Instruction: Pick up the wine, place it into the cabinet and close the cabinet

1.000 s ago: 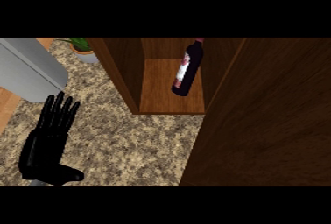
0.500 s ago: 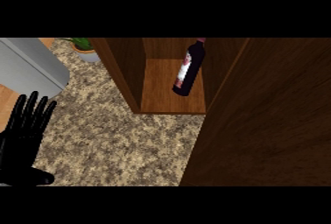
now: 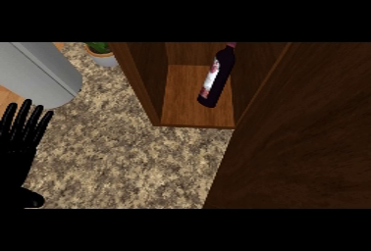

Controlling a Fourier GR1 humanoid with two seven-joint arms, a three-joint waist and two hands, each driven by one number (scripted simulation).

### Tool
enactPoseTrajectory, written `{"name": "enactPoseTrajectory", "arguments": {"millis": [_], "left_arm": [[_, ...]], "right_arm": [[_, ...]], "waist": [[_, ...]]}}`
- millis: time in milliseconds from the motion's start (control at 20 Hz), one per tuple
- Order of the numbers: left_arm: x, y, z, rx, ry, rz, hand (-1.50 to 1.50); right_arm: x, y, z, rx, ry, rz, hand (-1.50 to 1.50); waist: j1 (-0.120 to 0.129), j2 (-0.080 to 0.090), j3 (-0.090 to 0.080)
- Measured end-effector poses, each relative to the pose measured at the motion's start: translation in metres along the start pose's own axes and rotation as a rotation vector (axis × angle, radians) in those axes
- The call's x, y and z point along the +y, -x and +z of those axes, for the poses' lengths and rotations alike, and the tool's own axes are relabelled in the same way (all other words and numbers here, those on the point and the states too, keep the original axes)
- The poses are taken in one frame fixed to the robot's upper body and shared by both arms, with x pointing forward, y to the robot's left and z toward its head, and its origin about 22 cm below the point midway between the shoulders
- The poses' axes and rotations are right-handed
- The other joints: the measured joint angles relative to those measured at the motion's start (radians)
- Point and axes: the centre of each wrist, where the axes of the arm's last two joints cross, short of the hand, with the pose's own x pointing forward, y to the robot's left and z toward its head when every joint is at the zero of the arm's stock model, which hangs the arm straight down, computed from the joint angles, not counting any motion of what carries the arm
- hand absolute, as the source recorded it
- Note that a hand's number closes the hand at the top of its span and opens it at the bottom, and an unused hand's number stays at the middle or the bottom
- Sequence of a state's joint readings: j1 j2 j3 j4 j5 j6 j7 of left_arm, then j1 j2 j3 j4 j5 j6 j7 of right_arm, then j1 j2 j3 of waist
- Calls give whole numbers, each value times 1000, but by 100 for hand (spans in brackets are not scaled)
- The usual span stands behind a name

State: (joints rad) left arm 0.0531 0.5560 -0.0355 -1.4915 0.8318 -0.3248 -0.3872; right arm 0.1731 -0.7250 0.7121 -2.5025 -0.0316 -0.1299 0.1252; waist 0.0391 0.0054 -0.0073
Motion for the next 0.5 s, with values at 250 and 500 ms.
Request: {"name": "enactPoseTrajectory", "arguments": {"millis": [250, 500], "left_arm": [[5, -7, -6, -3, 9, -1, -150], [11, -10, -9, 1, 18, -2, -150]], "right_arm": [[-7, -4, -15, -36, 36, 24, 150], [-12, -3, -45, -64, 72, 2, 150]], "waist": [[18, 3, -1], [36, 6, -2]]}}
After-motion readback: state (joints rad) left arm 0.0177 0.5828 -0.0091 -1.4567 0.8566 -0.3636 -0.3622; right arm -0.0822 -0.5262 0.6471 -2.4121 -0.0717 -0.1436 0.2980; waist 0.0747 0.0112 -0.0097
